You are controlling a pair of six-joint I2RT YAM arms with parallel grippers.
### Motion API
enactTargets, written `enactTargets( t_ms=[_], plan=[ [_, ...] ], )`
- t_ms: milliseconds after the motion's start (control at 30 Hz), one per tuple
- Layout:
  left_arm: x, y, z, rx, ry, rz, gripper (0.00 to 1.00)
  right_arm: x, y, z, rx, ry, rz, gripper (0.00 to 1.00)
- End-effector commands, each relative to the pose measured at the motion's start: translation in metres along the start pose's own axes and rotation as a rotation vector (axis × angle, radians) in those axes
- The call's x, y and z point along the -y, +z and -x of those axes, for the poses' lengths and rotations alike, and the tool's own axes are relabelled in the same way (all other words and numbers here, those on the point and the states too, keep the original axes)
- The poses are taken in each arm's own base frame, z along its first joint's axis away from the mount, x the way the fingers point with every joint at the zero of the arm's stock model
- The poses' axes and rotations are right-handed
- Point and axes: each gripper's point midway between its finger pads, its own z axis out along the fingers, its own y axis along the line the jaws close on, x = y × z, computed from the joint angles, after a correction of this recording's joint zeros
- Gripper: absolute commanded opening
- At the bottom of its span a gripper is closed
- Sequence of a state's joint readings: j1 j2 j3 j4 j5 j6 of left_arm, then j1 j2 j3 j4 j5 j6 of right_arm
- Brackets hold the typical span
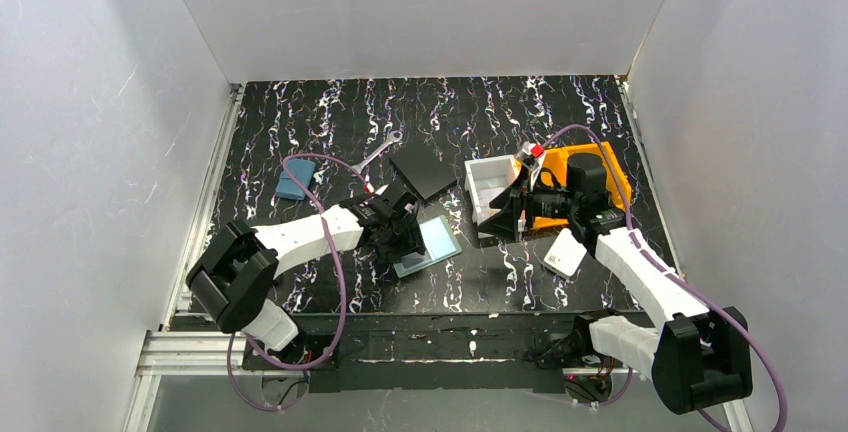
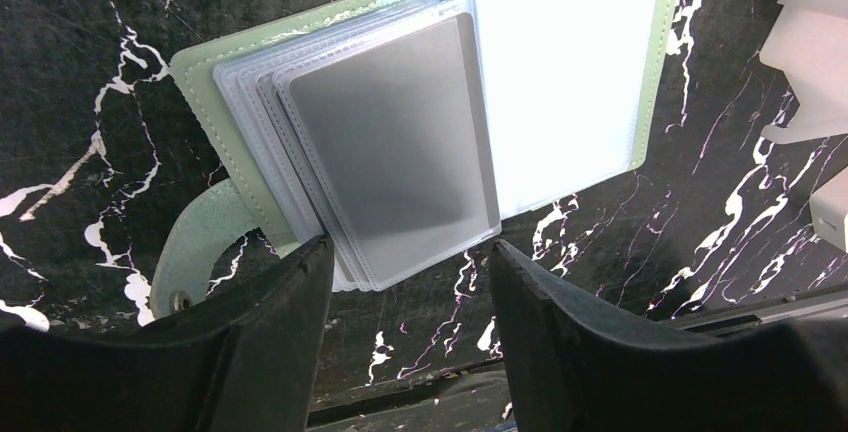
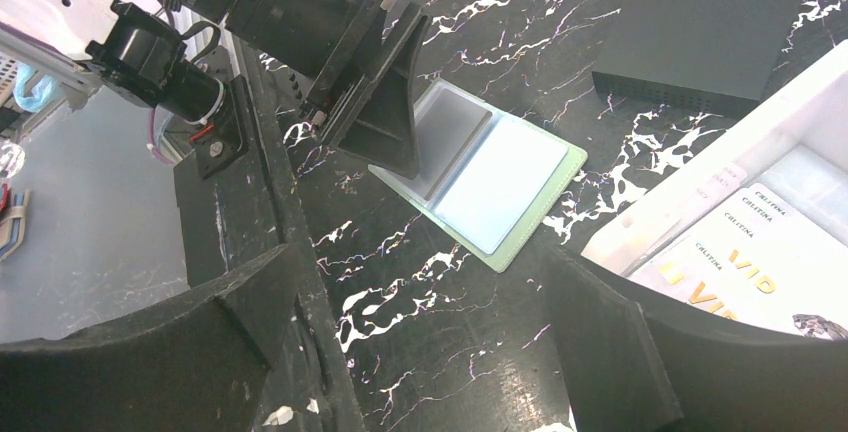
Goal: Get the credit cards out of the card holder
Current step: Remove the credit card from the card holder.
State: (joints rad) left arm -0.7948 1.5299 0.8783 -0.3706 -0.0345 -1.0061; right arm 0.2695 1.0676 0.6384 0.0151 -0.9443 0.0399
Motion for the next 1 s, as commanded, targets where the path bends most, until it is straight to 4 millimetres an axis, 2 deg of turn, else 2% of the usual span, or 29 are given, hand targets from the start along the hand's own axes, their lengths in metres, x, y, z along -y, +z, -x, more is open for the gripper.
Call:
enactTargets(
  t_ms=[0, 600, 967],
  plan=[
    [0.011, -0.006, 0.006, 0.008, -0.009, -0.026, 0.56, 0.001, 0.000, 0.003, 0.013, -0.037, 0.002, 0.98],
    [0.023, -0.024, 0.013, 0.022, -0.047, -0.066, 0.59, 0.001, 0.000, 0.003, 0.012, -0.033, 0.005, 0.98],
    [0.015, -0.028, 0.005, -0.018, -0.097, -0.008, 0.63, 0.001, 0.001, 0.002, 0.010, -0.032, 0.006, 0.98]
  ],
)
